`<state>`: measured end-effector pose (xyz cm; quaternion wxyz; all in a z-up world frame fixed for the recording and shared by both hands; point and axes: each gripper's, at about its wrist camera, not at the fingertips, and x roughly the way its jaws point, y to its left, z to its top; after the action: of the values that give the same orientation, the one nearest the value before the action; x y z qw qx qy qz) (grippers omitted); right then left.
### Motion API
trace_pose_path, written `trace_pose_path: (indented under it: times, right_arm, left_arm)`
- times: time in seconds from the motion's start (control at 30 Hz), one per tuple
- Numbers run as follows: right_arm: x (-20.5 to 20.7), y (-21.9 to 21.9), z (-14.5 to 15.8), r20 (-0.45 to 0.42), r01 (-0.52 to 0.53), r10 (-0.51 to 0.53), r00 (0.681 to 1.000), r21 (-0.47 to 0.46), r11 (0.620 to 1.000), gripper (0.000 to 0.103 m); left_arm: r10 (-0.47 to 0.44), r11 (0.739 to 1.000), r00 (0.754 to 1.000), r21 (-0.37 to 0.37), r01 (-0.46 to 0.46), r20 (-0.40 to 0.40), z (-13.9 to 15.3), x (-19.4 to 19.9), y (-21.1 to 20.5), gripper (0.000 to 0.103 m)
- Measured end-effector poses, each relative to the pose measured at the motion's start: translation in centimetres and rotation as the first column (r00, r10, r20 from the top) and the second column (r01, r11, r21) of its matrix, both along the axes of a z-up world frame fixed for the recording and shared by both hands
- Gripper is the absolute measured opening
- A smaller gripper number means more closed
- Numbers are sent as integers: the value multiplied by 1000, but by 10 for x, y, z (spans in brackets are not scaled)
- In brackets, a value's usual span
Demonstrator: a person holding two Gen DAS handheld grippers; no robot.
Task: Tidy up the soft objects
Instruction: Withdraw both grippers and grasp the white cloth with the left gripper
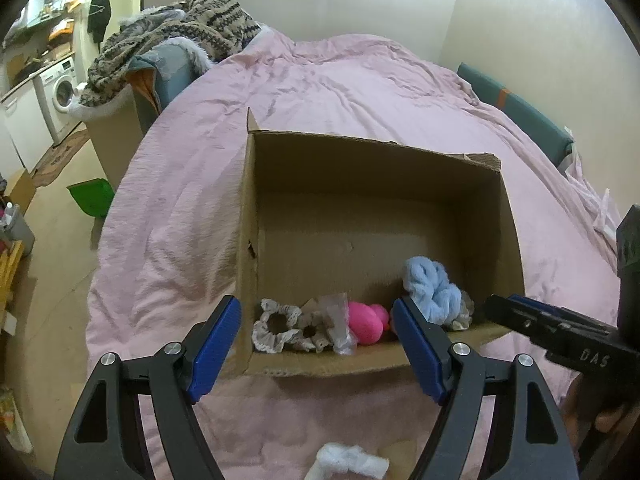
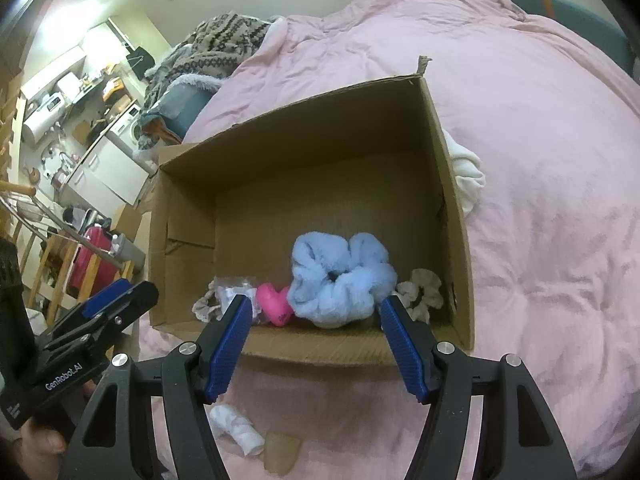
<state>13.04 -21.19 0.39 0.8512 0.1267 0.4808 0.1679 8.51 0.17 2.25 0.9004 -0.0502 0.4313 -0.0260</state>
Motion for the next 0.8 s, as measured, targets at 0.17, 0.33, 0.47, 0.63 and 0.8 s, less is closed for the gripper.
trace_pose_path:
  times: [0.17,0.33,0.47,0.63,0.8]
  right_arm:
    - [-13,-4,5,0,1,-1,1000,7,1000,71]
    - [-26,-8,7,-3,-4,4,1000,10,1000,71]
    - [-34,-7,4,-22,-4,4,1000,16,1000,71]
    - [-45,-7,-1,-48,-4,4,999,15,1000,71]
    - [-52,-7,-9,-90,12,-8,996,41,999,71]
  left_arm:
    - [6,1000,1000,3,-6,-16,-1,-15,2,76]
    - [11,1000,1000,17,-10,-25,-1,-30,4,76]
    - [23,1000,999,16,-23,-37,-1,-41,9,76]
    - [57,998,996,20,-56,-72,-6,-56,21,76]
    - [78,996,985,-28,-83,-156,-21,-59,30,76]
